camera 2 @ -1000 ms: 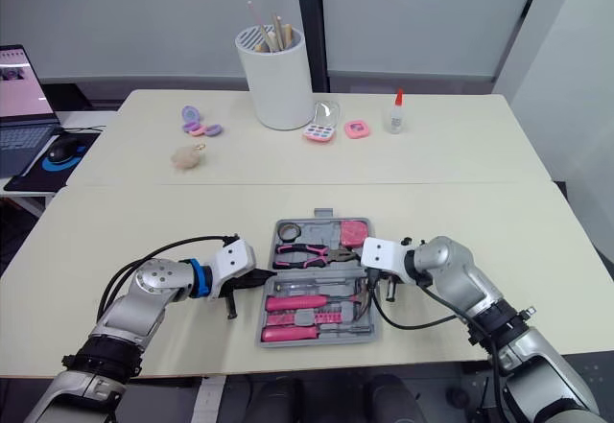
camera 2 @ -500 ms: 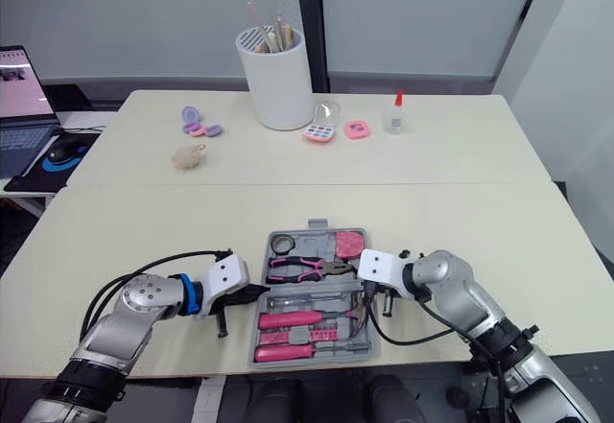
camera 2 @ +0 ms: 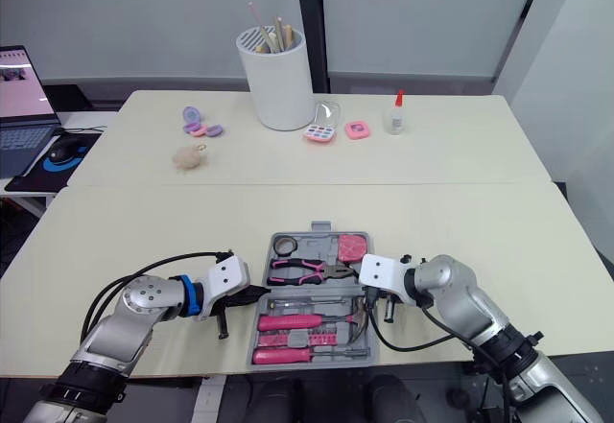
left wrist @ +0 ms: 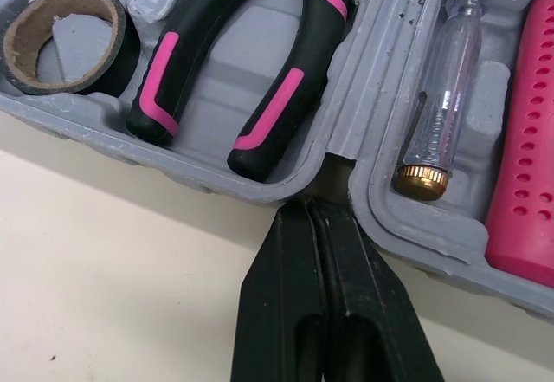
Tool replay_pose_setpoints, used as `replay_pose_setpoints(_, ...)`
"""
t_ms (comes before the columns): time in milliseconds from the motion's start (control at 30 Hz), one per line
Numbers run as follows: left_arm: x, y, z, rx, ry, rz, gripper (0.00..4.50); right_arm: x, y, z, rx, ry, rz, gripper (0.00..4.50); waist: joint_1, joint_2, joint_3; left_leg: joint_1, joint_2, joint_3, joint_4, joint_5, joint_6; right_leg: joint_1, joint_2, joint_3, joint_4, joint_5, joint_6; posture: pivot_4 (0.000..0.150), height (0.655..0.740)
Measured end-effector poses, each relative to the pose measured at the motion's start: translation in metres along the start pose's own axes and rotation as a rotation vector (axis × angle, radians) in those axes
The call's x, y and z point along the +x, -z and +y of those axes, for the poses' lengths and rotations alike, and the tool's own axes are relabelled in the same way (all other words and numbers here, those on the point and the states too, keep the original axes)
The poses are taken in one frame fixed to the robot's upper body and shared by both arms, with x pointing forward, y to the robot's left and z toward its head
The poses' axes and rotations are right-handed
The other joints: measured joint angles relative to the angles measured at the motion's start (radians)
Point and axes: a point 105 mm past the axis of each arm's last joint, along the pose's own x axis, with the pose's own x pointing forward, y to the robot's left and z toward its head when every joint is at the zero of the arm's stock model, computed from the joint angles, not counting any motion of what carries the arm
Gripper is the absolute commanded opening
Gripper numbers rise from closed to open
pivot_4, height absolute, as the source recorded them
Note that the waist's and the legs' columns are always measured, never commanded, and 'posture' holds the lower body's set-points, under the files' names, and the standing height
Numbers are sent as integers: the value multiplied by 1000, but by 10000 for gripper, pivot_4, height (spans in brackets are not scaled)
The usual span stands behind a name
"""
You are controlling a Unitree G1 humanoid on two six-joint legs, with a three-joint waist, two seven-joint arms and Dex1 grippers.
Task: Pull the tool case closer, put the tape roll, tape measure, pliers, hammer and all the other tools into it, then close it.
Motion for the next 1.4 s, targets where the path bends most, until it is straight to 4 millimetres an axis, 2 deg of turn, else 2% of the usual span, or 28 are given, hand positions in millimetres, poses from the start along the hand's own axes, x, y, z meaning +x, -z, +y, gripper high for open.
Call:
replay_pose_setpoints(233, -2, 0, -2, 3, -4, -8, 271, -6, 6, -5, -28, 27, 9, 0, 0, 0, 0, 0, 0, 0, 0, 0, 0, 0, 0, 0, 0, 0, 0, 1500, 7400)
replay_pose_setpoints(333, -11, 3, -3, 13, -19, -25, 271, -24, 18, -23, -10, 103, 20, 0, 1, 0, 0, 0, 0, 0, 0, 0, 0, 0, -1, 0, 0, 0, 0, 1500, 7400)
replay_pose_setpoints(400, -22, 2, 4, 32, -63, -38, 271, -39, 29, -37, 32, 162, 30, 0, 1, 0, 0, 0, 0, 0, 0, 0, 0, 0, -4, -1, 0, 0, 0, 1500, 7400)
replay_pose_setpoints(467, -33, -3, 12, 50, -105, -65, 271, -49, 31, -46, 91, 194, -6, 0, 0, 0, 0, 0, 1, -1, 0, 0, 0, 0, -4, -1, 0, 0, 0, 1500, 7400)
replay_pose_setpoints(600, -55, -16, 20, 96, -137, -104, 0, -65, 35, -52, 253, 189, -81, 8010, -1, 0, 0, 0, 1, 0, -1, 0, 0, 0, -4, 0, 0, 0, 0, 1500, 7400)
replay_pose_setpoints(700, -63, -30, 13, 101, -105, -163, 0, -76, 36, -52, 442, 138, -147, 15199, 0, 0, 0, 0, 0, 1, 0, 0, 0, 0, -5, 0, -1, 0, 0, 1500, 7400)
replay_pose_setpoints(800, -65, -51, -1, 104, -40, -241, 0, -88, 22, -61, 641, 71, -255, 22554, -4, 0, 0, 0, 1, 1, 0, 0, 0, 0, -5, 0, 0, 0, 1, 1500, 7400)
replay_pose_setpoints(867, -66, -65, -19, 106, 31, -284, 0, -94, 7, -69, 783, 20, -357, 28272, -8, 0, 0, 0, 1, 0, -1, 0, 0, 0, -4, 0, 0, 0, 0, 1500, 7400)
replay_pose_setpoints(967, -61, -76, -46, 97, 134, -323, 0, -88, -6, -69, 932, -63, -437, 37048, -6, 0, 0, 0, 1, -1, -1, 0, 0, 0, -4, 0, -1, 0, 0, 1500, 7400)
replay_pose_setpoints(1033, -54, -76, -60, 82, 189, -323, 0, -79, -10, -68, 1013, -106, -458, 43506, -3, 0, 1, 0, 0, 0, -1, 0, 0, 0, -4, 0, -1, 0, 0, 1500, 7400)
replay_pose_setpoints(1067, -49, -75, -66, 70, 207, -326, 0, -75, -10, -68, 1046, -116, -460, 44844, -2, 1, 0, 0, 0, 0, -1, 0, 0, 0, -4, 1, -1, 0, 0, 1500, 7400)
replay_pose_setpoints(1233, -17, -65, -86, 17, 237, -340, 0, -53, -1, -69, 1163, -117, -446, 44844, 0, 1, 0, -1, -1, 1, -1, 0, 0, 0, -2, 1, -1, 0, 1, 1500, 7400)
replay_pose_setpoints(1400, 2, -40, -90, -2, 247, -276, 0, -43, 4, -77, 1216, -97, -451, 44844, -1, 1, 0, 0, 0, 0, -1, 0, 0, 0, 0, 1, -1, 0, 1, 1500, 7400)
